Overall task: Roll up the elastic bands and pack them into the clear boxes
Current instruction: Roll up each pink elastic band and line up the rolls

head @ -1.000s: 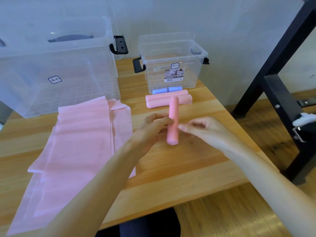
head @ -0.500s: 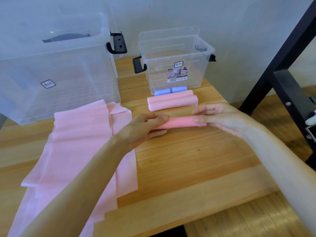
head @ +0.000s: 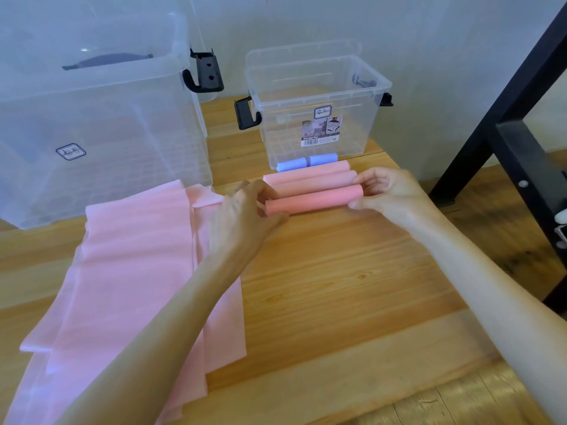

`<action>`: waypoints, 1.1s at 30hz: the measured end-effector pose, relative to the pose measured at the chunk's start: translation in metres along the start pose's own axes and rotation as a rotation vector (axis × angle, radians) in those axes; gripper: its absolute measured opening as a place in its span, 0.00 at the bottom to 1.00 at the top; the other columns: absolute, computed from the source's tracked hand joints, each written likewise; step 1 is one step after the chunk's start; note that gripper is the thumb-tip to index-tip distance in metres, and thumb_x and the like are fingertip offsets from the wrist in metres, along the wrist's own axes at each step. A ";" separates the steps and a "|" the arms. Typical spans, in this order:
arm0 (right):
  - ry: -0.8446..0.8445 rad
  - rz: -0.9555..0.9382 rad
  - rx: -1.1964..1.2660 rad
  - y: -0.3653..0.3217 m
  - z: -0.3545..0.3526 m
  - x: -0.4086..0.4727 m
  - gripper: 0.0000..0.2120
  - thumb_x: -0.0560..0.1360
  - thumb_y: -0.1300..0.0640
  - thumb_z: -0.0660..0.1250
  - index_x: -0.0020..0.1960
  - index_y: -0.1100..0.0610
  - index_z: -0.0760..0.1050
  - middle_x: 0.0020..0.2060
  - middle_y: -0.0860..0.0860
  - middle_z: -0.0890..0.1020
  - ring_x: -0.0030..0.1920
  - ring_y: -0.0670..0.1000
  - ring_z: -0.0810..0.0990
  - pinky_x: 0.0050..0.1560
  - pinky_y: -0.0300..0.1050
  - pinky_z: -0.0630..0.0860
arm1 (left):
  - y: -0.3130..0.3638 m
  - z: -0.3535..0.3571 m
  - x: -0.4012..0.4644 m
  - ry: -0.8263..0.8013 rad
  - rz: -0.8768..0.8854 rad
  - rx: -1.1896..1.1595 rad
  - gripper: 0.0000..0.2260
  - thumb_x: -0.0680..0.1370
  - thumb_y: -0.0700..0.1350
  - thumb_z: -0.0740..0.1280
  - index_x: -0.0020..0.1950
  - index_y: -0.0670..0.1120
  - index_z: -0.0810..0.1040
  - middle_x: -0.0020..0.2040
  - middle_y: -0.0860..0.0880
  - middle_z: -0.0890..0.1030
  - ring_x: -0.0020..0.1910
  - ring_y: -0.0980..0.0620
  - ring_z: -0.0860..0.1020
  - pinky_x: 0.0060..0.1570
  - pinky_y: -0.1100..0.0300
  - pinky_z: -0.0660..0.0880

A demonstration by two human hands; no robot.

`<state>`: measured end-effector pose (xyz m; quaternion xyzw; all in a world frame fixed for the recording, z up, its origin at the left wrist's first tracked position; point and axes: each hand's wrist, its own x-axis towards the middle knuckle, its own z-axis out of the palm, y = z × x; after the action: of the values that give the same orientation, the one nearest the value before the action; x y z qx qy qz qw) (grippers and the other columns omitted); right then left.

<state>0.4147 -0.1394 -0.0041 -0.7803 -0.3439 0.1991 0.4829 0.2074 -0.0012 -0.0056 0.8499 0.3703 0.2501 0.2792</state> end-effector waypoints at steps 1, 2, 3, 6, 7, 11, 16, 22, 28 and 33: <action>0.025 -0.019 -0.036 0.000 0.003 0.001 0.17 0.65 0.67 0.79 0.50 0.56 0.79 0.47 0.52 0.82 0.47 0.49 0.79 0.47 0.32 0.73 | 0.000 0.001 0.000 0.012 0.000 0.009 0.14 0.69 0.49 0.78 0.50 0.51 0.78 0.50 0.55 0.78 0.40 0.61 0.78 0.42 0.55 0.77; 0.046 -0.033 -0.067 0.001 0.006 0.003 0.16 0.66 0.66 0.79 0.50 0.55 0.79 0.47 0.52 0.82 0.46 0.49 0.79 0.47 0.33 0.73 | -0.001 0.002 0.001 0.023 -0.001 0.005 0.14 0.69 0.49 0.78 0.49 0.51 0.78 0.49 0.55 0.77 0.39 0.62 0.78 0.42 0.55 0.77; 0.063 -0.046 -0.087 0.002 0.008 0.004 0.16 0.66 0.66 0.79 0.49 0.54 0.79 0.46 0.51 0.82 0.46 0.48 0.79 0.46 0.32 0.73 | -0.002 0.003 0.001 0.037 0.000 -0.003 0.14 0.69 0.48 0.78 0.49 0.50 0.77 0.49 0.55 0.76 0.39 0.63 0.77 0.42 0.55 0.77; 0.109 -0.079 -0.138 0.003 0.012 0.005 0.15 0.67 0.65 0.79 0.49 0.55 0.79 0.45 0.50 0.81 0.43 0.47 0.78 0.41 0.24 0.70 | -0.003 0.007 0.002 0.058 0.024 -0.036 0.14 0.69 0.45 0.78 0.50 0.49 0.77 0.49 0.54 0.75 0.38 0.64 0.77 0.44 0.53 0.78; 0.123 -0.090 -0.156 0.003 0.013 0.004 0.14 0.67 0.65 0.78 0.50 0.55 0.79 0.45 0.49 0.81 0.42 0.47 0.78 0.40 0.23 0.69 | -0.002 0.008 0.003 0.056 0.033 -0.045 0.14 0.69 0.45 0.78 0.49 0.48 0.76 0.49 0.53 0.74 0.38 0.64 0.77 0.45 0.52 0.78; 0.145 -0.111 -0.181 0.003 0.013 0.002 0.16 0.68 0.66 0.78 0.53 0.56 0.79 0.47 0.49 0.81 0.41 0.44 0.78 0.39 0.22 0.69 | -0.002 0.009 0.004 0.037 0.020 -0.082 0.15 0.69 0.44 0.78 0.51 0.48 0.76 0.51 0.52 0.75 0.39 0.65 0.76 0.46 0.54 0.78; 0.150 -0.101 -0.165 0.004 0.011 0.000 0.19 0.68 0.66 0.77 0.57 0.58 0.78 0.49 0.51 0.81 0.42 0.45 0.79 0.41 0.24 0.71 | -0.003 0.008 0.003 0.025 0.009 -0.139 0.15 0.70 0.42 0.77 0.53 0.47 0.76 0.51 0.50 0.75 0.38 0.65 0.76 0.46 0.58 0.77; 0.165 -0.100 -0.166 0.002 0.011 -0.004 0.18 0.70 0.67 0.75 0.57 0.59 0.78 0.48 0.51 0.81 0.42 0.46 0.79 0.39 0.21 0.70 | -0.001 0.009 0.003 0.025 0.006 -0.118 0.19 0.71 0.43 0.76 0.58 0.48 0.74 0.54 0.50 0.74 0.40 0.63 0.76 0.47 0.54 0.78; 0.150 -0.082 -0.157 -0.002 0.010 -0.007 0.23 0.68 0.64 0.78 0.60 0.57 0.76 0.51 0.51 0.80 0.44 0.47 0.79 0.47 0.34 0.73 | -0.001 0.004 0.000 0.016 -0.004 -0.095 0.25 0.70 0.45 0.77 0.65 0.49 0.73 0.58 0.51 0.73 0.40 0.66 0.75 0.46 0.56 0.77; 0.140 -0.080 -0.170 -0.003 0.010 -0.011 0.24 0.68 0.63 0.78 0.61 0.56 0.76 0.51 0.49 0.79 0.43 0.44 0.78 0.44 0.30 0.72 | -0.001 0.004 -0.002 0.010 0.006 -0.094 0.26 0.70 0.46 0.77 0.66 0.49 0.73 0.60 0.50 0.73 0.40 0.67 0.75 0.45 0.60 0.74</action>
<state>0.3994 -0.1406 -0.0057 -0.8160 -0.3558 0.0952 0.4455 0.2080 -0.0037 -0.0094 0.8358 0.3567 0.2724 0.3164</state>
